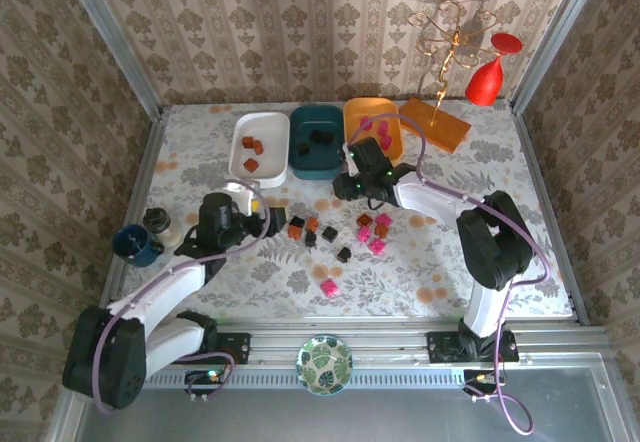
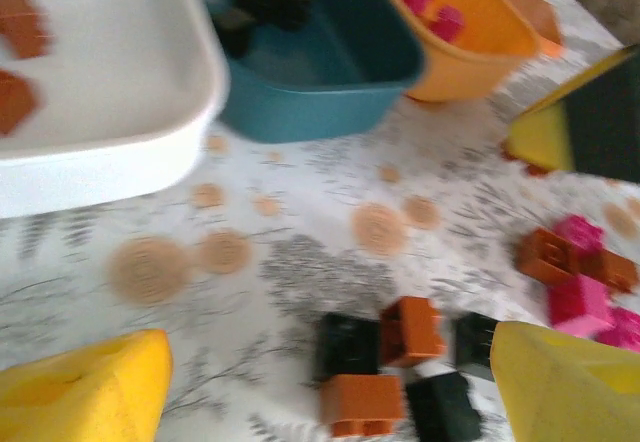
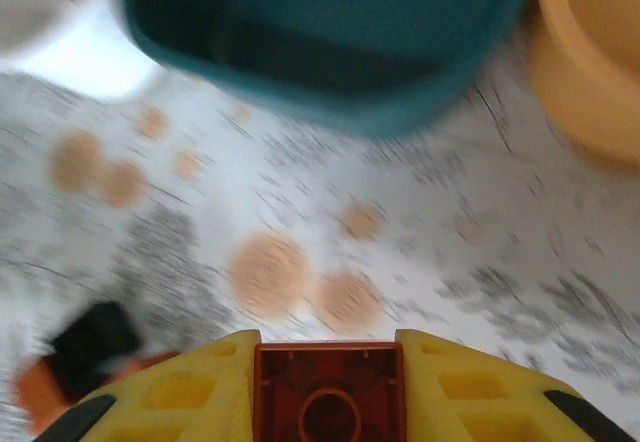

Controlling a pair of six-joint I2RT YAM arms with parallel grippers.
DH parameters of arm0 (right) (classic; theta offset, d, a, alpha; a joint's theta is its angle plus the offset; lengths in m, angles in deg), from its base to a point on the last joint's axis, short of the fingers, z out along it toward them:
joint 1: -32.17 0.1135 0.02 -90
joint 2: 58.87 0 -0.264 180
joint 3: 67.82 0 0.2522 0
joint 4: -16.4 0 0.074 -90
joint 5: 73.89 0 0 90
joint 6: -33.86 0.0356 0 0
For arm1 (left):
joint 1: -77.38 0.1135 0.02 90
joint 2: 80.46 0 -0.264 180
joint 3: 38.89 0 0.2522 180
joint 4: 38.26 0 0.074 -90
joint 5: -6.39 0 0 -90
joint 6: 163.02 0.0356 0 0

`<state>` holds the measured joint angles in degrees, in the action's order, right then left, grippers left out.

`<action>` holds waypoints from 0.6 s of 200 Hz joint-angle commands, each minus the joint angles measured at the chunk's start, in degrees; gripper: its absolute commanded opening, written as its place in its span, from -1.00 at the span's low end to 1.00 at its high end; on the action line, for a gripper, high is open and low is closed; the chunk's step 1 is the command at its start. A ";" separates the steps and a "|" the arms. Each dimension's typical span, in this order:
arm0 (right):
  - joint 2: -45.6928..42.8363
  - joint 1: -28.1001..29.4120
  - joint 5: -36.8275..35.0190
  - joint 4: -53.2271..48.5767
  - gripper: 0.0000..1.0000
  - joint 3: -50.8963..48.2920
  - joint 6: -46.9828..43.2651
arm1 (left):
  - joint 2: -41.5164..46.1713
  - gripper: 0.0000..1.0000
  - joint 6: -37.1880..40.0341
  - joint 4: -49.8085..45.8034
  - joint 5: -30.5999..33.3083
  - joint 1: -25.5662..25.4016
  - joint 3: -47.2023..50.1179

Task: Sort the legos into containers by color
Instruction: Pick up the lego from the center of the table, then place the lego in the container.

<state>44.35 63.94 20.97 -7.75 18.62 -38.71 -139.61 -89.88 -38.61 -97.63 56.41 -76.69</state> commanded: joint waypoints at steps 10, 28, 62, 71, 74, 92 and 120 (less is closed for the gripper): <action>3.85 3.56 4.21 8.55 -0.29 7.82 4.64 | 5.64 0.69 -4.94 -1.87 6.84 2.85 2.81; 9.20 5.07 3.16 10.43 -0.29 14.17 6.27 | 7.66 0.70 -6.13 -3.35 9.41 4.20 3.45; 20.81 6.35 2.22 13.20 -0.28 27.50 9.56 | 10.23 0.71 -6.93 -5.08 12.35 5.54 4.26; 23.93 6.54 1.89 12.87 -0.28 31.49 9.87 | 10.66 0.72 -6.95 -5.35 13.13 5.71 4.42; 25.08 6.58 1.73 12.55 -0.28 33.16 10.02 | 10.84 0.72 -6.96 -5.52 13.48 5.80 4.43; 32.08 6.65 0.99 10.61 -0.26 41.78 10.60 | 11.82 0.72 -7.30 -6.18 15.43 6.08 4.69; 41.76 6.50 -0.29 4.87 -0.20 55.99 9.99 | 12.67 0.73 -7.52 -5.52 14.80 6.29 5.22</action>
<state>80.41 70.67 22.57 2.43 64.94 -29.48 -128.16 -96.06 -43.53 -84.21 62.12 -72.36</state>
